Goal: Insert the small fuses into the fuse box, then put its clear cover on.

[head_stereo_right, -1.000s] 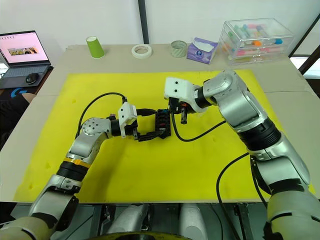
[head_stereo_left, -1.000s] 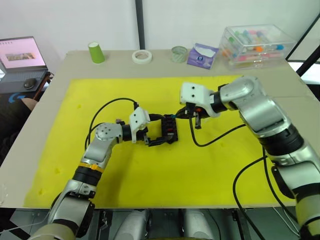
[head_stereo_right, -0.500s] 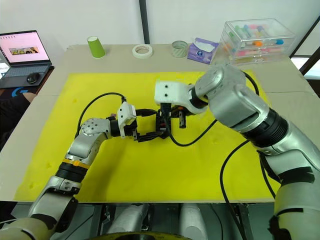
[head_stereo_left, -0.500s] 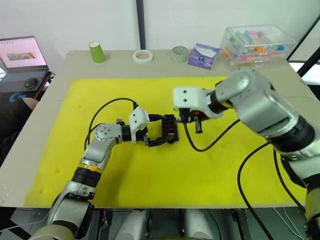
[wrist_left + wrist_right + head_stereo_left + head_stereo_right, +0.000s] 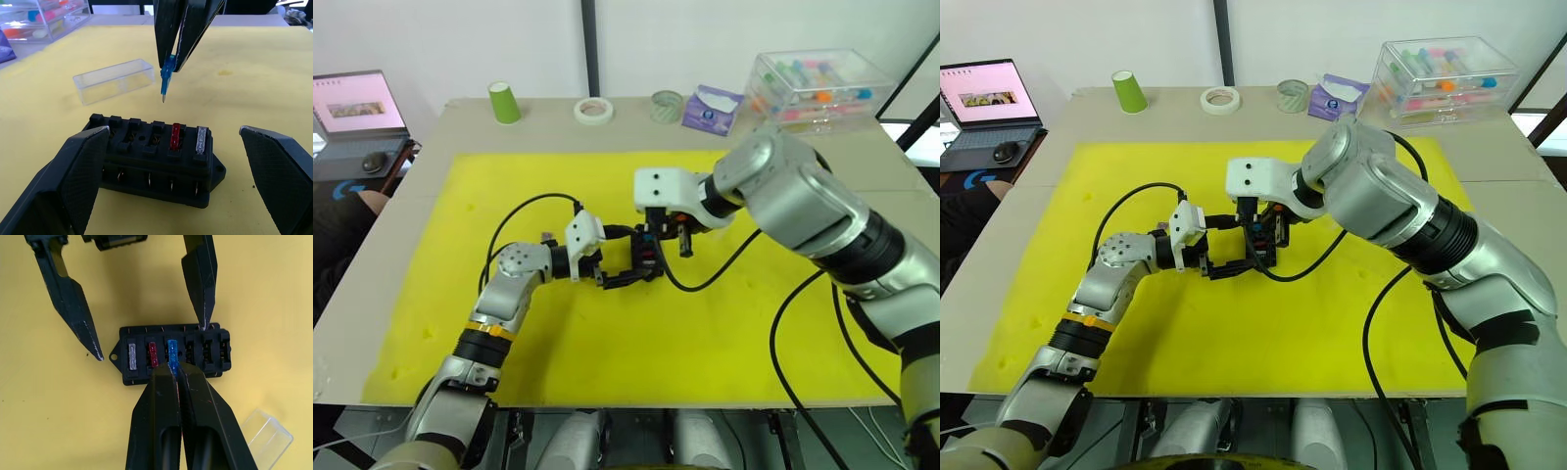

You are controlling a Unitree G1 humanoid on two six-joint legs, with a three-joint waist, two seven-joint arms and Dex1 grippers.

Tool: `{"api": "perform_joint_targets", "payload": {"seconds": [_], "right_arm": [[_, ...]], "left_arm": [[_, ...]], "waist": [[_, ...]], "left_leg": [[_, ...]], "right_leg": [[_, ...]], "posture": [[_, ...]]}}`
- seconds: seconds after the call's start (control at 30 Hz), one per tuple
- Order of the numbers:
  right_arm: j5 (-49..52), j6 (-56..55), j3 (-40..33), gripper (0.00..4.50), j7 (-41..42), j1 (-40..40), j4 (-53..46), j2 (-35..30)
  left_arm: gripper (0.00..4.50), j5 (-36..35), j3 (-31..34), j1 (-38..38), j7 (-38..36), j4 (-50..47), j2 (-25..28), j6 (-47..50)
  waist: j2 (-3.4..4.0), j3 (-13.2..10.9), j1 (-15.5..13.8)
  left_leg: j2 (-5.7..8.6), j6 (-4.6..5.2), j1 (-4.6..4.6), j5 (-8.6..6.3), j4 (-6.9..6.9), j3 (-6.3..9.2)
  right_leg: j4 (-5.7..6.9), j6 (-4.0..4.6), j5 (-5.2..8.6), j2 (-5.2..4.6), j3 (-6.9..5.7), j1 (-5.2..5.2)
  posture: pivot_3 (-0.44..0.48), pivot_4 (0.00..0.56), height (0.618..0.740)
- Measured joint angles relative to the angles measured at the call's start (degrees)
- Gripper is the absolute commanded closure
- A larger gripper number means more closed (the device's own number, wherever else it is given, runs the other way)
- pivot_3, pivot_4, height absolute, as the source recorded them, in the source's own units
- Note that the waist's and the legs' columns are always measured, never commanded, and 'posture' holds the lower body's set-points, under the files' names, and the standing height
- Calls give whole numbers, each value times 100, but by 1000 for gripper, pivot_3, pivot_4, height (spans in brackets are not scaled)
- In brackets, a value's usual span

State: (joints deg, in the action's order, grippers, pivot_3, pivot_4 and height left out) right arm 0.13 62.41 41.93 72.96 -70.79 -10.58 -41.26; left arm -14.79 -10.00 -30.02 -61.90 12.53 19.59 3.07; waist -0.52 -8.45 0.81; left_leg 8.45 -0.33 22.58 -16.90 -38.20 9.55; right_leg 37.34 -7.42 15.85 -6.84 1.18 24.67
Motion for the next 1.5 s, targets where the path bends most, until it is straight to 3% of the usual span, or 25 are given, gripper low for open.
{"api": "perform_joint_targets", "payload": {"seconds": [0.37,1.5], "right_arm": [[-110,-425,123,4500,-152,2,579,367],[-283,-587,218,4500,-116,221,868,383]], "left_arm": [[30,1,9,0,72,24,-1,1],[30,45,8,-78,99,91,3,-6]], "waist": [[0,0,8],[0,0,8]], "left_leg": [[0,0,1,0,0,0],[0,0,1,0,-1,0]], "right_leg": [[2,0,0,0,0,2],[2,0,0,0,-1,1]], "posture": [[0,150,740],[0,150,740]]}}
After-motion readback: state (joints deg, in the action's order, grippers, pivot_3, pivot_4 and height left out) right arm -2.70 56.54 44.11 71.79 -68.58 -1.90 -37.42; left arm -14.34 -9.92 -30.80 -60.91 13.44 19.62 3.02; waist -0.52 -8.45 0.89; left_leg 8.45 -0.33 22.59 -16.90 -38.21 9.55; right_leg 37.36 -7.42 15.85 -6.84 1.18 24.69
